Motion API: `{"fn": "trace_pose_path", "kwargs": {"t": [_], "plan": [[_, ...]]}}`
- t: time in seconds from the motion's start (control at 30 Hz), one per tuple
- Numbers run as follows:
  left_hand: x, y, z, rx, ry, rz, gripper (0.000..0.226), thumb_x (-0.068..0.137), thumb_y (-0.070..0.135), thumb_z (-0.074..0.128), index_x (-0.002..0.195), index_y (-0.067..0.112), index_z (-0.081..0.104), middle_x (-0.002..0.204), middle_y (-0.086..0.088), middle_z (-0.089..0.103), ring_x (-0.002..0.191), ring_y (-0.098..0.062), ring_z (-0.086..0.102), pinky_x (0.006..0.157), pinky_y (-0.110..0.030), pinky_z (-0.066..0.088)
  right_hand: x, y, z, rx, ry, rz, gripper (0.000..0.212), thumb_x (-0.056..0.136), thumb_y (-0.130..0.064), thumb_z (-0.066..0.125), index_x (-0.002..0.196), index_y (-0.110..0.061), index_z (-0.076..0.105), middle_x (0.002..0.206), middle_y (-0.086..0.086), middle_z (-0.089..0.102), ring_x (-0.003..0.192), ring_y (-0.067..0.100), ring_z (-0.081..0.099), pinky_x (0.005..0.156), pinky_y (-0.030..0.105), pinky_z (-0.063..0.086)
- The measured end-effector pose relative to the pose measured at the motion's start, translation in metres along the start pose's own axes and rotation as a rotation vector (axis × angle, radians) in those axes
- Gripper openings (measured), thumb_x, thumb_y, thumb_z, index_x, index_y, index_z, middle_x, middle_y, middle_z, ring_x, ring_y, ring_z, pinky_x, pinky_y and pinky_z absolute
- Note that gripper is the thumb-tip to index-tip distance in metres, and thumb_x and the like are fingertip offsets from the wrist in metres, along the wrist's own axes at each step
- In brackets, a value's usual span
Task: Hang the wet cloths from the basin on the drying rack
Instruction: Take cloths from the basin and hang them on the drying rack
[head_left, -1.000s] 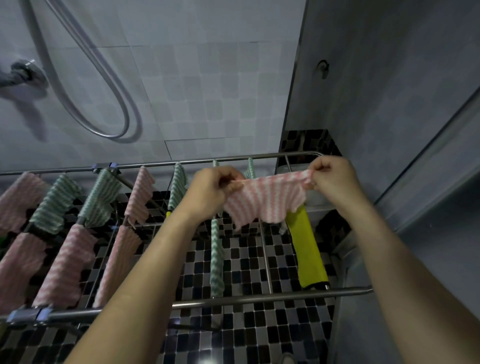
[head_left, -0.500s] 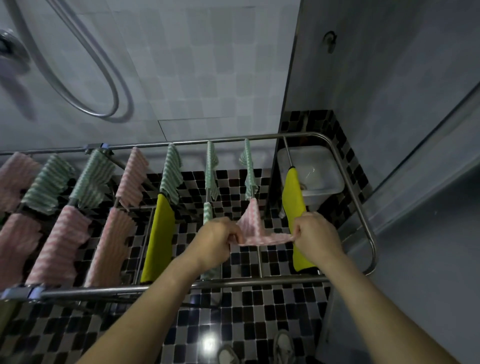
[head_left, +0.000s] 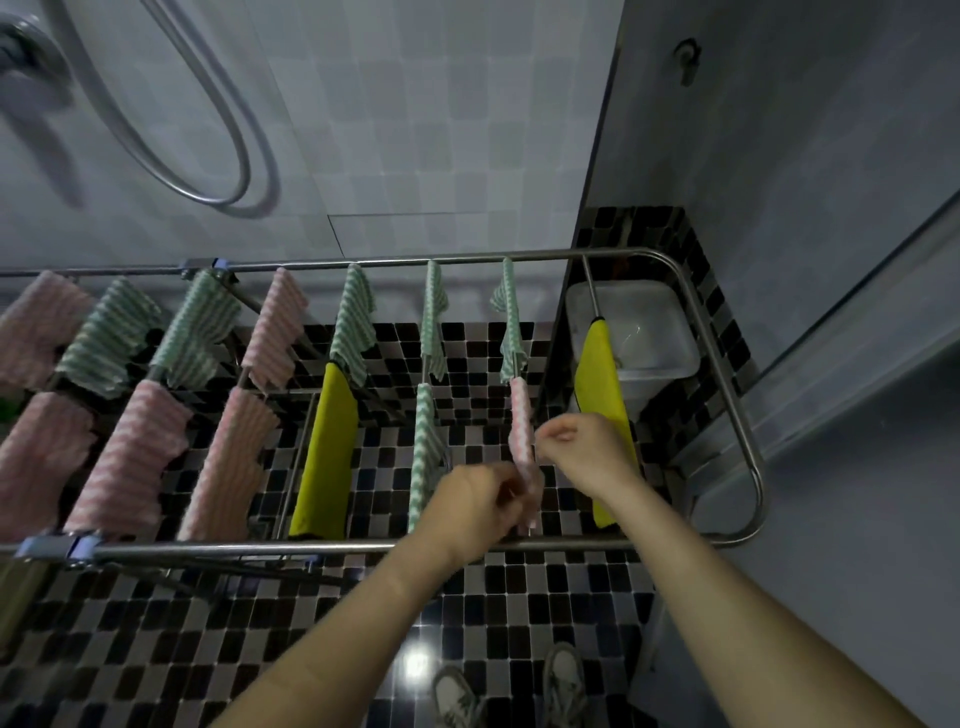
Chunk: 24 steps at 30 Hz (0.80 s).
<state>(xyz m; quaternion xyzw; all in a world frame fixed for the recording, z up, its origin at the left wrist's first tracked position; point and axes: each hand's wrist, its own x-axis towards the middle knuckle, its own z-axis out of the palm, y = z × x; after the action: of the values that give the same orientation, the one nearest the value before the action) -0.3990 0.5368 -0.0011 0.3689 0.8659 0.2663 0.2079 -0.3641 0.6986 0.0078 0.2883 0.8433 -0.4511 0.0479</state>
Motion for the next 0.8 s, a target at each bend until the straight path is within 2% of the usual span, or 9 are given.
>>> {"fn": "trace_pose_path", "kwargs": {"t": [0.1,0.17,0.23,0.3,0.37,0.47,0.6,0.7,0.8], "plan": [[0.000,0.004,0.018,-0.083,0.075,-0.097,0.015,0.088,0.026,0.066,0.100,0.017,0.064,0.092,0.001,0.070,0.079,-0.010,0.064,0.067,-0.014,0.050,0.017,-0.010,0.016,0.015,0.097,0.063,0.019,0.089,-0.025,0.061,0.074,-0.023,0.072,0.077,-0.006,0.070,0.075,0.014,0.064,0.067,0.032,0.054],[-0.001,0.005,0.023,-0.132,0.109,-0.126,0.012,0.088,0.023,0.067,0.097,0.017,0.064,0.090,0.002,0.070,0.073,-0.005,0.061,0.058,-0.004,0.042,0.027,-0.012,0.025,-0.006,0.157,0.081,0.032,0.089,-0.029,0.061,0.058,-0.021,0.064,0.062,-0.001,0.065,0.061,0.018,0.060,0.054,0.028,0.045],[-0.002,0.005,0.025,-0.156,0.121,-0.124,0.009,0.088,0.020,0.067,0.097,0.017,0.064,0.089,0.004,0.070,0.073,-0.003,0.061,0.061,-0.004,0.045,0.033,-0.015,0.030,-0.016,0.196,0.100,0.038,0.089,-0.032,0.063,0.054,-0.018,0.061,0.056,0.002,0.061,0.055,0.019,0.056,0.050,0.026,0.037],[-0.003,0.004,0.025,-0.164,0.120,-0.123,0.011,0.088,0.020,0.066,0.099,0.019,0.063,0.091,0.003,0.070,0.078,-0.007,0.065,0.067,-0.012,0.051,0.038,-0.019,0.033,-0.028,0.226,0.111,0.035,0.088,-0.032,0.064,0.058,-0.015,0.065,0.060,0.005,0.064,0.058,0.021,0.059,0.053,0.027,0.040],[-0.004,0.004,0.026,-0.181,0.108,-0.137,0.014,0.088,0.019,0.067,0.099,0.023,0.060,0.088,0.004,0.070,0.077,-0.007,0.067,0.068,-0.018,0.055,0.042,-0.021,0.035,-0.032,0.256,0.117,0.029,0.089,-0.031,0.065,0.064,-0.016,0.064,0.069,0.006,0.067,0.068,0.024,0.063,0.061,0.029,0.046],[-0.004,0.003,0.027,-0.203,0.107,-0.134,0.022,0.089,0.020,0.065,0.105,0.029,0.052,0.085,0.003,0.069,0.074,-0.009,0.068,0.067,-0.027,0.059,0.044,-0.022,0.039,-0.111,0.368,-0.012,0.012,0.092,-0.030,0.060,0.088,-0.020,0.065,0.092,0.004,0.066,0.081,0.022,0.063,0.064,0.026,0.043],[-0.006,0.002,0.026,-0.194,0.064,-0.116,0.039,0.089,0.023,0.062,0.123,0.035,0.046,0.087,-0.001,0.072,0.077,-0.014,0.070,0.072,-0.035,0.059,0.045,-0.022,0.037,-0.241,0.343,-0.147,0.020,0.092,-0.016,0.060,0.109,-0.012,0.070,0.109,0.007,0.063,0.094,0.024,0.063,0.074,0.028,0.049],[-0.007,0.001,0.026,-0.235,0.051,-0.143,0.047,0.086,0.020,0.067,0.127,0.032,0.047,0.095,-0.002,0.072,0.083,-0.014,0.070,0.076,-0.033,0.059,0.049,-0.025,0.032,-0.211,0.302,-0.127,0.018,0.091,-0.014,0.061,0.105,-0.011,0.072,0.107,0.008,0.069,0.097,0.025,0.065,0.079,0.030,0.050],[-0.007,0.003,0.027,-0.241,0.059,-0.184,0.054,0.085,0.021,0.068,0.131,0.034,0.044,0.096,-0.003,0.071,0.083,-0.015,0.069,0.077,-0.033,0.059,0.056,-0.028,0.022,-0.078,0.203,0.004,0.011,0.090,-0.019,0.062,0.082,-0.024,0.068,0.102,0.004,0.071,0.094,0.026,0.065,0.081,0.037,0.054]]}}
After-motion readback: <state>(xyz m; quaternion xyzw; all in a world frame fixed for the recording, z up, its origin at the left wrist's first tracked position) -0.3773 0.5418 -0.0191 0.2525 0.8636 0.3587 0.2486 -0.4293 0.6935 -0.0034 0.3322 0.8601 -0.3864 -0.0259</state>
